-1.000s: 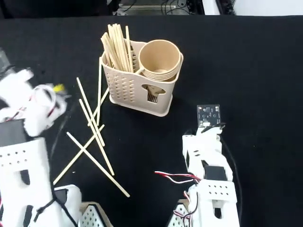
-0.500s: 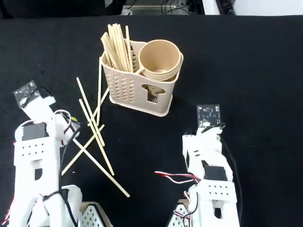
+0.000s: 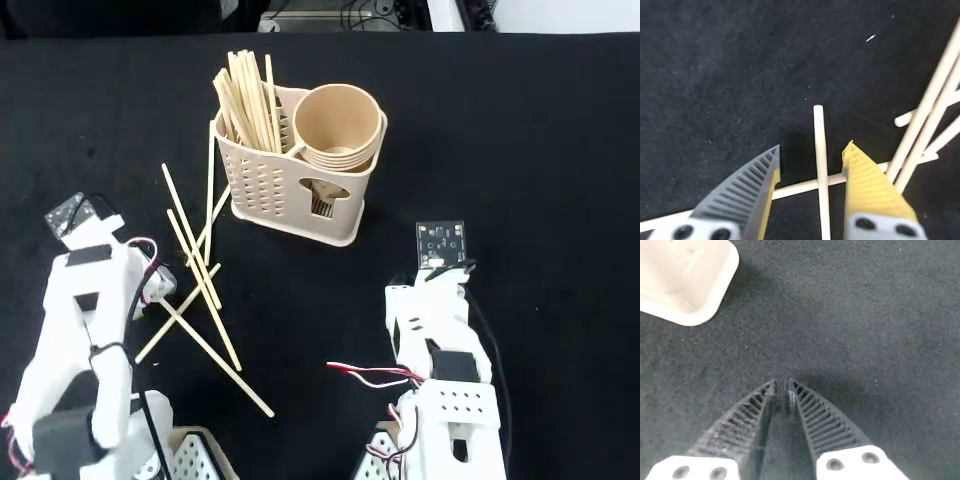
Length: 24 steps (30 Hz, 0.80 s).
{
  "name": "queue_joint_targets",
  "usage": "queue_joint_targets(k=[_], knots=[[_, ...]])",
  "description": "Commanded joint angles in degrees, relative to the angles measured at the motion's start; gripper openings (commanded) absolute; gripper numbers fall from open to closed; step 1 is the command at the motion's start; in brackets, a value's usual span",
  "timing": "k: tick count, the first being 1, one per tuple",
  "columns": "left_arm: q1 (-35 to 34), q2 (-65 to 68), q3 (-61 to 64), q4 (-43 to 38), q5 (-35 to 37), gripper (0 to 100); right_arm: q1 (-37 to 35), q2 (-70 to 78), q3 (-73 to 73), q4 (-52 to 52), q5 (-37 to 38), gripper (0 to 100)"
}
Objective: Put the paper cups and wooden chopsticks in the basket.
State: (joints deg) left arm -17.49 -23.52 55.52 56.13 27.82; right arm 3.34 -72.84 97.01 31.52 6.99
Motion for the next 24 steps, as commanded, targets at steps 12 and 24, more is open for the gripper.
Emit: queue_joint_targets(k=[12,24], knots=[[-0.4,9.9,-6.6,-5.9,0.6,8,-0.7,-0.8,0.0,0.3,0.6,4.1],[-0.5,9.6,-7.8,-7.8,0.4,3,-0.7,-0.8,0.0,0.3,0.6,4.0]])
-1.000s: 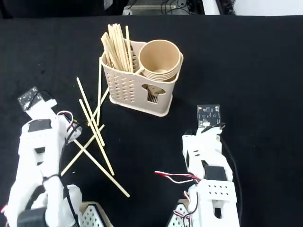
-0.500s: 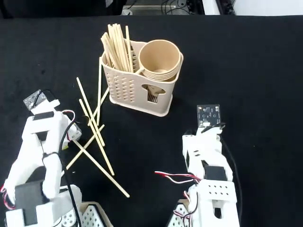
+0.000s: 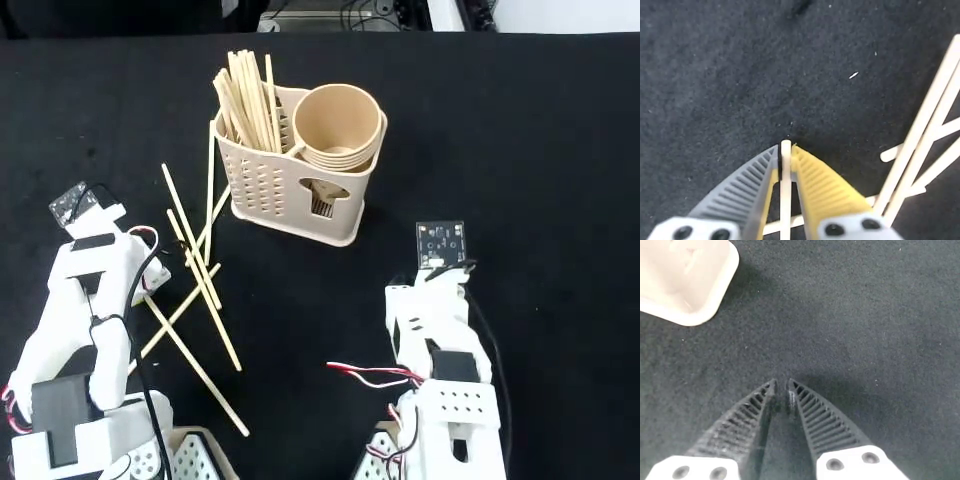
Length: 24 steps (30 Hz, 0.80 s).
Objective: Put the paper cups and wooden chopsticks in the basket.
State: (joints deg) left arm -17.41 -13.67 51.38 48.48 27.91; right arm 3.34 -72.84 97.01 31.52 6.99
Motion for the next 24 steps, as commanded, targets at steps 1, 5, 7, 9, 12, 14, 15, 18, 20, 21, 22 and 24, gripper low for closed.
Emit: queue_joint_targets(k=[1,5,7,9,12,14,15,18,20,21,22,24], knots=[[-0.7,-0.3,-4.5,0.5,0.3,3,-0.7,-0.8,0.0,0.3,0.6,4.0],[-0.7,-0.3,-13.1,4.7,0.4,3,-0.7,-0.8,0.0,0.3,0.6,4.0],[-0.7,-0.3,-19.1,6.9,0.4,3,-0.7,-0.8,0.0,0.3,0.6,4.0],[-0.7,-0.3,-25.8,9.4,0.3,3,-0.7,-0.8,0.0,0.3,0.6,4.0],[-0.7,-0.9,-37.8,14.4,0.2,3,-0.7,-0.8,0.0,0.3,0.6,4.0],[-2.0,-2.8,-47.3,16.6,0.0,3,-0.7,-0.8,0.0,0.3,0.6,4.0],[-2.8,-4.0,-52.2,16.8,-0.7,3,-0.7,-0.8,0.0,0.3,0.6,4.0],[-5.2,-7.7,-67.2,14.5,-3.8,3,-0.7,-0.8,0.0,0.3,0.6,4.0],[-5.5,-9.5,-75.0,9.8,-5.1,3,-0.7,-0.8,0.0,0.3,0.6,4.0],[-5.4,-9.8,-77.8,6.6,-5.4,3,-0.7,-0.8,0.0,0.3,0.6,4.0],[-5.2,-10.1,-80.0,2.9,-5.2,3,-0.8,-0.8,0.0,0.3,0.6,4.1],[-2.0,-10.2,-82.7,-4.0,-5.2,3,-0.8,-0.8,0.0,0.3,0.6,4.1]])
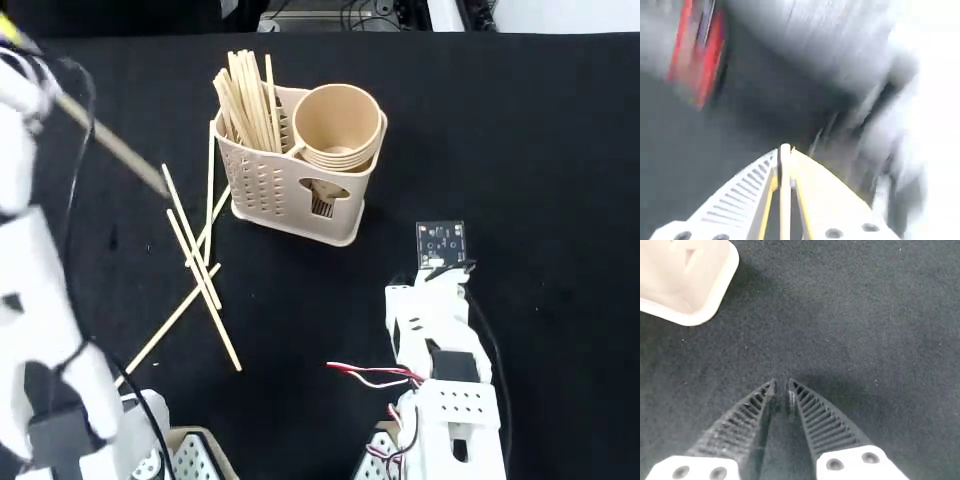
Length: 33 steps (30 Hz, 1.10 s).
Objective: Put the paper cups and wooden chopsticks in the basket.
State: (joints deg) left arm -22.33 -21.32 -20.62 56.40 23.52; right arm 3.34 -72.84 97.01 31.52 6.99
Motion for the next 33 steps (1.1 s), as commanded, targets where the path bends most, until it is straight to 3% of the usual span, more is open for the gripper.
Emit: queue_joint_targets(k=[1,9,17,27,30,33], knots=[[5.7,-2.5,-11.0,-14.9,-1.1,3,-0.8,-0.8,0.0,0.3,0.6,4.1],[23.6,-1.4,-2.0,-23.3,-6.6,3,-0.8,-0.8,0.0,0.3,0.6,4.0],[25.5,-1.0,20.4,-39.7,-11.0,3,-0.8,-0.8,0.0,0.0,0.6,4.1],[28.3,-4.5,43.8,-52.7,-14.7,3,-0.8,-0.8,0.0,0.0,0.6,4.1],[28.4,-9.0,48.3,-51.3,-14.7,7,-0.8,-0.8,0.0,0.0,0.6,4.1],[28.4,-14.5,48.0,-40.1,-13.8,16,-0.8,-0.8,0.0,0.0,0.6,4.2]])
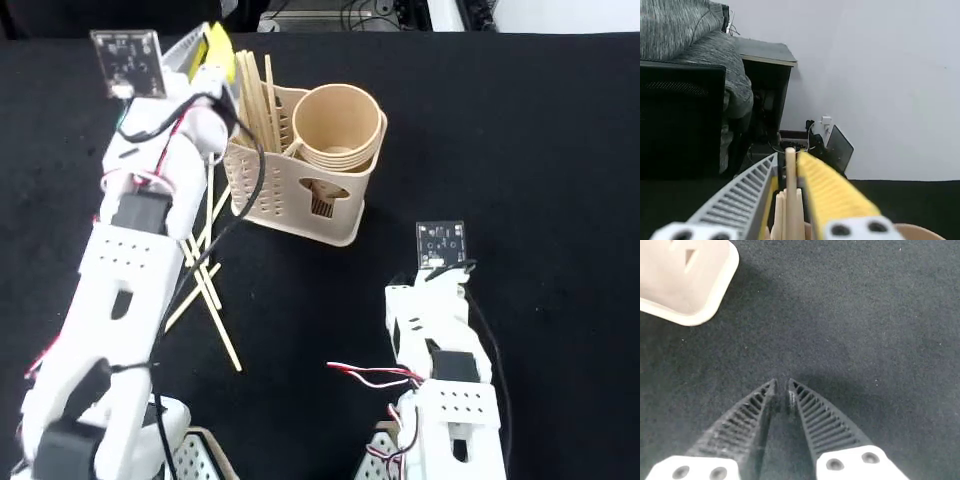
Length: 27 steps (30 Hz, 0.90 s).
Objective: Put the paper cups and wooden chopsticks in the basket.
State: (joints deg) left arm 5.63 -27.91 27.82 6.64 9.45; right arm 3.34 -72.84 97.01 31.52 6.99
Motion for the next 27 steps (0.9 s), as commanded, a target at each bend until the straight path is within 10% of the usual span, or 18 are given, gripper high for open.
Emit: queue_joint_targets(k=[1,15,23,27], knots=[[0.4,-9.7,-1.6,14.3,1.4,17,-0.8,-0.8,0.0,0.0,0.6,4.2],[-15.4,0.0,-30.5,79.3,-9.1,21,-0.8,-0.8,0.0,0.2,0.6,4.2],[-15.7,15.3,-21.3,84.3,-29.0,20,-0.8,-0.8,0.0,0.2,0.6,4.2],[-15.8,14.4,-8.0,74.5,-33.7,20,-0.8,-0.8,0.0,0.2,0.6,4.2]])
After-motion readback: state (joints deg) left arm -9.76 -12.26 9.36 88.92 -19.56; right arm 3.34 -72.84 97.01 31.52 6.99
